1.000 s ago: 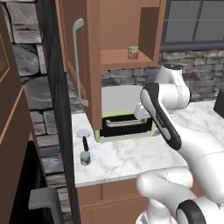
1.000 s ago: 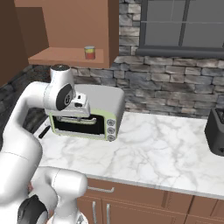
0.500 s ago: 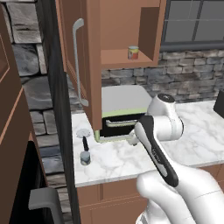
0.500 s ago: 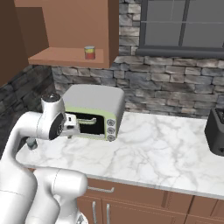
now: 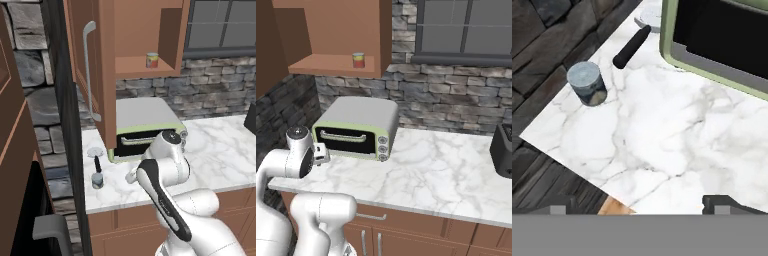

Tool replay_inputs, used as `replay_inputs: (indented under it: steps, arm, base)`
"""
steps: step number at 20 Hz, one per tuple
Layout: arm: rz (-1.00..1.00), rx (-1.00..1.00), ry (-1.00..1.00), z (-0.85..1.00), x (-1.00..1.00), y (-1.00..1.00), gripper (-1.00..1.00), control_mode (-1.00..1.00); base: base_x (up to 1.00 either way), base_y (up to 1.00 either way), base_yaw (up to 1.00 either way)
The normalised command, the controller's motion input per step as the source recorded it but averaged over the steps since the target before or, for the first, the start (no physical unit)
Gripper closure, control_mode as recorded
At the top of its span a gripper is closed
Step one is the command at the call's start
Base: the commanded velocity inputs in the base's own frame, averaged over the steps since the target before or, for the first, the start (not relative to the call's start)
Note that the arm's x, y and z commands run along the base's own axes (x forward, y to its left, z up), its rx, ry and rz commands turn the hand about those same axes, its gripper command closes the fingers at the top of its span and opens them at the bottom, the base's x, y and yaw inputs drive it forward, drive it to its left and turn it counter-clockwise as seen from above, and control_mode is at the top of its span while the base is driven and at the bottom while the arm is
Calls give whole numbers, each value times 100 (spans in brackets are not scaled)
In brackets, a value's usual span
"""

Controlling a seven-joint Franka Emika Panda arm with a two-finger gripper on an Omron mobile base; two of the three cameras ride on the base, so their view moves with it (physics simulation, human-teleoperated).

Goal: Restock the canned food cabinet by taking the new fresh canned food from the counter and placing it in the cabinet. Then, take the old canned food from the cabinet and place it on the counter.

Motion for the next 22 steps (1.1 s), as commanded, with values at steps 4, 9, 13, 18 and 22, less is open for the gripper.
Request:
replay_inputs:
  steps: [4, 9, 13, 18, 22]
  arm:
    - [0, 0, 0, -14, 0, 62, -100, -100]
    - [0, 0, 0, -1, 0, 49, -100, -100]
    - [0, 0, 0, 0, 0, 32, -100, -100]
    - [0, 0, 0, 0, 9, 10, -100, -100]
    - [-2, 0, 0, 0, 14, 25, -100, -100]
  base:
    - [0, 0, 0]
    - [0, 0, 0]
    - [0, 0, 0]
    - [0, 0, 0]
    - [0, 0, 0]
